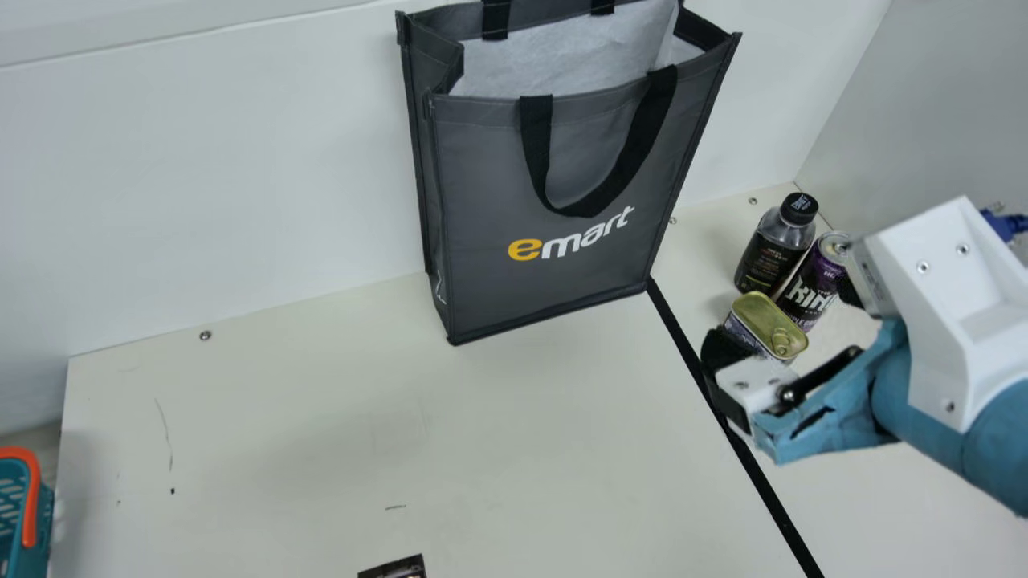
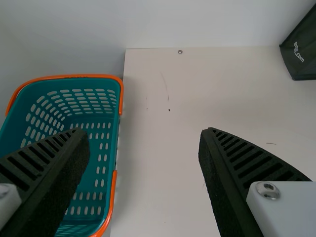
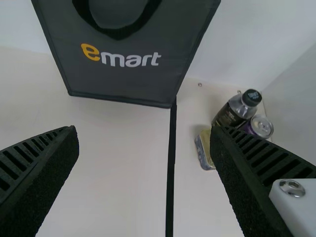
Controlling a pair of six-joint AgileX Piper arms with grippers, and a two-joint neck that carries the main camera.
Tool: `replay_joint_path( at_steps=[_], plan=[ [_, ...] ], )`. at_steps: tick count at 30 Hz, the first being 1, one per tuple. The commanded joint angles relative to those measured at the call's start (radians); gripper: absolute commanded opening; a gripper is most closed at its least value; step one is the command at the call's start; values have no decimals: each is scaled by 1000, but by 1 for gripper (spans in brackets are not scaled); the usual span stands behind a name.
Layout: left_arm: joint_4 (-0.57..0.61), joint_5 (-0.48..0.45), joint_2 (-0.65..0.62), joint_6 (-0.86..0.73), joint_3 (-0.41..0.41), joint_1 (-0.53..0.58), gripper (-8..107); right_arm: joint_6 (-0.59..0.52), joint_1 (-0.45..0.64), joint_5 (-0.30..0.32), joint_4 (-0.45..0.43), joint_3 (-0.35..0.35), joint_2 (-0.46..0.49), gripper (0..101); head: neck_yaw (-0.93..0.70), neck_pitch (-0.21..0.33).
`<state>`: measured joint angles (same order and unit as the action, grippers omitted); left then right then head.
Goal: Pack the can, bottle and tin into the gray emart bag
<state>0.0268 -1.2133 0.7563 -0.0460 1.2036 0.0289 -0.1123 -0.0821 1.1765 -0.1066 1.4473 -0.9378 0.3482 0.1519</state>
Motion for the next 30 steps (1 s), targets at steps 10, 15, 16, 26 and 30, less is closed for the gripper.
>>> replay_joint_path(
  at_steps=[10,15,16,26,30],
  plan=[
    [0,0,0,0,0,0,90,-129,13,-14,23,143,-107,91,1,23],
    [0,0,0,0,0,0,90,-206,34,-16,48,213,-155,91,1,23],
    [0,0,0,0,0,0,90,-221,38,-16,54,226,-165,91,1,23],
    [0,0,0,0,0,0,90,-376,94,1,135,366,-262,91,1,23],
    [0,0,0,0,0,0,90,-434,119,12,171,418,-301,91,1,23]
  ],
)
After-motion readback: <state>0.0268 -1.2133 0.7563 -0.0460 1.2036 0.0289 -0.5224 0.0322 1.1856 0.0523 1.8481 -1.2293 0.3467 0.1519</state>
